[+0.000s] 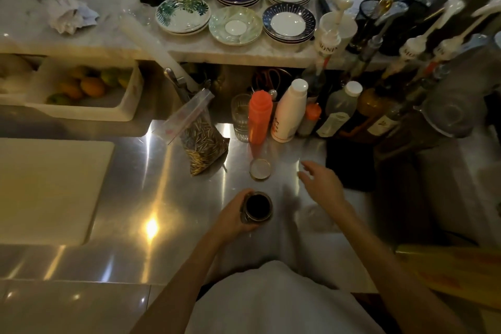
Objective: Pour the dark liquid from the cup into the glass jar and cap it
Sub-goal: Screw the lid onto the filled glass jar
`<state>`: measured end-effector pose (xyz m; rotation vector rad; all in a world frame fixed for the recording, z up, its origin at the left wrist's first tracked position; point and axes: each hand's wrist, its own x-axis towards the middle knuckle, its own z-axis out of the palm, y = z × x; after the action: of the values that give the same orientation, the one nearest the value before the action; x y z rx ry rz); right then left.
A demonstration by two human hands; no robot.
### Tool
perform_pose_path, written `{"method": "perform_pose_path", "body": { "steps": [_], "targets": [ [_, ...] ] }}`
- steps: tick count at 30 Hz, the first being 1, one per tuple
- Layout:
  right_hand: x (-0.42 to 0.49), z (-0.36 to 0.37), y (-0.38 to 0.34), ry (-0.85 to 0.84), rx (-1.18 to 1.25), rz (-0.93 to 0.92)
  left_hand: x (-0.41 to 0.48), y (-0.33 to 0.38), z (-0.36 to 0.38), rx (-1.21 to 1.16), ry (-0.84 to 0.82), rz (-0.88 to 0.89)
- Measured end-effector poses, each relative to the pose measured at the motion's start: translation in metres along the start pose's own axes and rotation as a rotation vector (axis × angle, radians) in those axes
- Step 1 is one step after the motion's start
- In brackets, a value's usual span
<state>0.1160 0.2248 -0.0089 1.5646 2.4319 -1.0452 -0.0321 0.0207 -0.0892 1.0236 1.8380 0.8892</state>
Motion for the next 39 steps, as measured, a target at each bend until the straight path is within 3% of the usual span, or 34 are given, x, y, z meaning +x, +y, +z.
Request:
{"method": "perform_pose_path", "body": {
  "steps": [4, 8, 13, 18, 23, 26, 29, 31, 35, 39],
  "targets": [
    [0.05, 0.044, -0.031, -0.237, -0.175, -0.062, -0.007, -0.015, -0.013, 0.015, 0.1, 0.011],
    [0.071, 0.074, -0.032, -0.204, -0.201, -0.137, 0.001, -0.009, -0.015, 0.049, 0.018, -0.004],
    [0.088, 0.09, -0.021, -0.154, -0.188, -0.272, -0.004, -0.023, -0.009, 0.029, 0.065, -0.063],
    [0.092, 0.102, -0.02, -0.322, -0.351, -0.381, -0.004, -0.016, 0.001, -0.001, 0.078, -0.098],
    [0.09, 0.11, -0.023, -0.189, -0.508, -0.533, -0.002, -0.013, -0.002, 0.024, 0.058, -0.049],
    [0.089, 0.104, -0.019, -0.201, -0.341, -0.431, -0.001, -0.008, -0.005, 0.014, 0.05, 0.003],
    [0.083, 0.081, -0.013, -0.223, 0.146, -0.246, -0.004, 0.0, -0.006, 0.005, 0.055, 0.041],
    [0.072, 0.064, -0.008, -0.144, 0.33, -0.176, -0.005, 0.003, -0.005, 0.006, 0.065, 0.051],
    [0.037, 0.041, 0.007, -0.072, 0.401, -0.071, -0.006, 0.007, -0.001, 0.019, 0.066, 0.076],
    [-0.005, 0.039, 0.019, 0.016, 0.356, -0.159, -0.004, 0.009, 0.003, 0.055, 0.039, 0.066]
  ]
}}
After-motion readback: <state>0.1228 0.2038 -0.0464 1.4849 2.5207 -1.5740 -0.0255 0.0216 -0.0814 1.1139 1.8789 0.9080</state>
